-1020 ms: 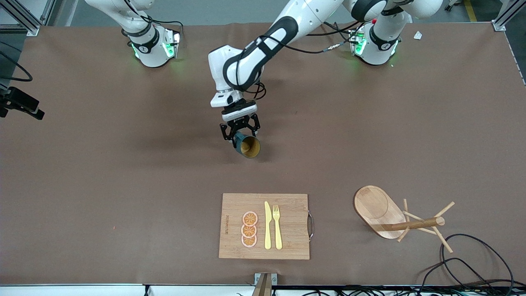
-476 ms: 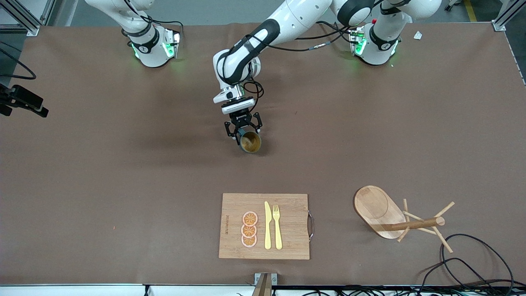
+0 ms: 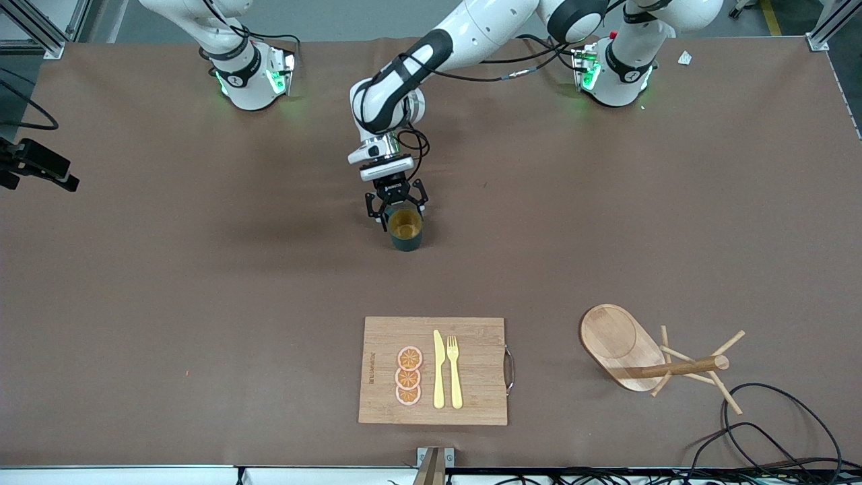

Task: Transfer cup from left to right arm and place
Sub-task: 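Set the mug down, open the left gripper and raise it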

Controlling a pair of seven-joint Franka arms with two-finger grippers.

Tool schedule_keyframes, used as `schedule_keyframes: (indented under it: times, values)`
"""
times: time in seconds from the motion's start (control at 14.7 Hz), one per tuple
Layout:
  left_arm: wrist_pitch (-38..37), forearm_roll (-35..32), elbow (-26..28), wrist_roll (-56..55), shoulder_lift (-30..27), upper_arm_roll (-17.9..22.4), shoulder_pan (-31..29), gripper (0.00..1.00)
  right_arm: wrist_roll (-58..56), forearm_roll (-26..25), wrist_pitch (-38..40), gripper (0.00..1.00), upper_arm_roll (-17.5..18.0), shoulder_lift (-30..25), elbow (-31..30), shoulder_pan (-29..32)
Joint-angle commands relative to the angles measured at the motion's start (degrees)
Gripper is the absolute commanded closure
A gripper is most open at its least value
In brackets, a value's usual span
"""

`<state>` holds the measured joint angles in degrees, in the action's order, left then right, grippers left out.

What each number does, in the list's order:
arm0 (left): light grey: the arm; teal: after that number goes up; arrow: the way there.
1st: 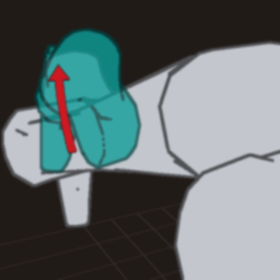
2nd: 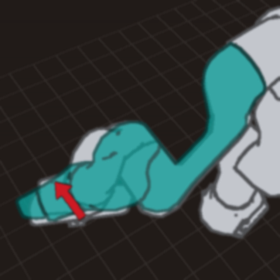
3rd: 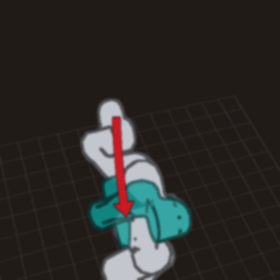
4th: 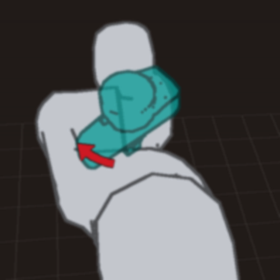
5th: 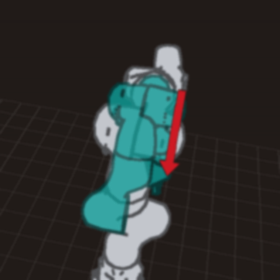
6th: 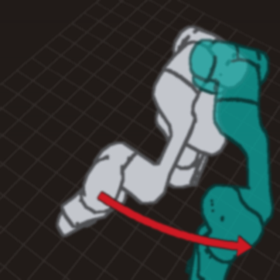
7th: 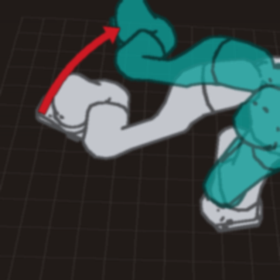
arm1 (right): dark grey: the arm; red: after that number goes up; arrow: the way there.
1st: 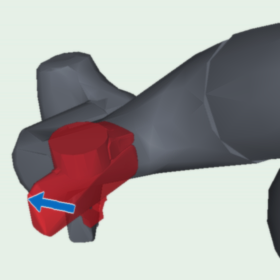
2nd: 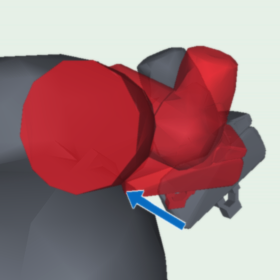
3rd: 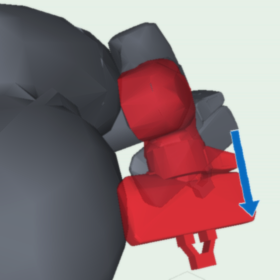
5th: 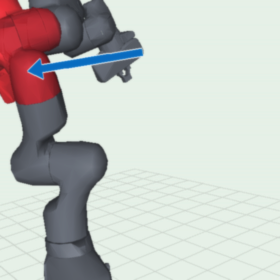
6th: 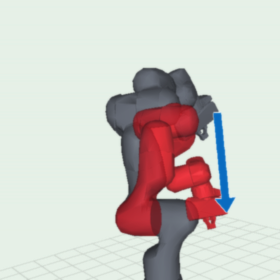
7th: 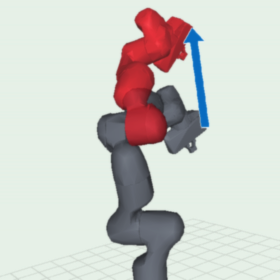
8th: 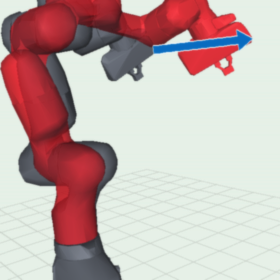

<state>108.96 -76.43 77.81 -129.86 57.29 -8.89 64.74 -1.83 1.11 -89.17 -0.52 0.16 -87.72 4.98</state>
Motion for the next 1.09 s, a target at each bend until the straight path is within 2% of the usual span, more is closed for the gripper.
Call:
schedule_keyframes:
  times: [0.0, 0.34, 0.48, 0.68, 1.02]
  values:
    - [-3.92, 4.17, -0.20, -0.22, -1.91, 0.27, 3.10, 0.00, -0.90, 0.73, 0.23, 0.00, 0.70, -0.78, -0.70, 1.34]
    - [-11.47, 9.88, -0.46, 2.76, -6.12, -2.18, 5.04, 0.00, -0.90, 0.73, 1.18, 0.00, 0.70, -0.69, -0.70, 1.17]
    - [-12.10, 13.74, -0.55, 4.43, -9.37, -2.28, 4.52, 0.00, -0.63, 0.73, 3.47, 0.00, 0.78, -0.43, -1.04, 0.91]
    - [-12.10, 19.89, -0.38, 10.13, -15.25, -2.01, 2.15, 0.00, -0.02, 1.26, 2.77, 0.00, 1.05, -0.34, -3.06, -0.06]
    - [-15.61, 29.12, -0.11, 21.11, -26.06, -1.92, -1.89, 0.00, 6.46, 2.40, -5.47, 0.00, 1.05, -0.51, -12.01, -4.35]
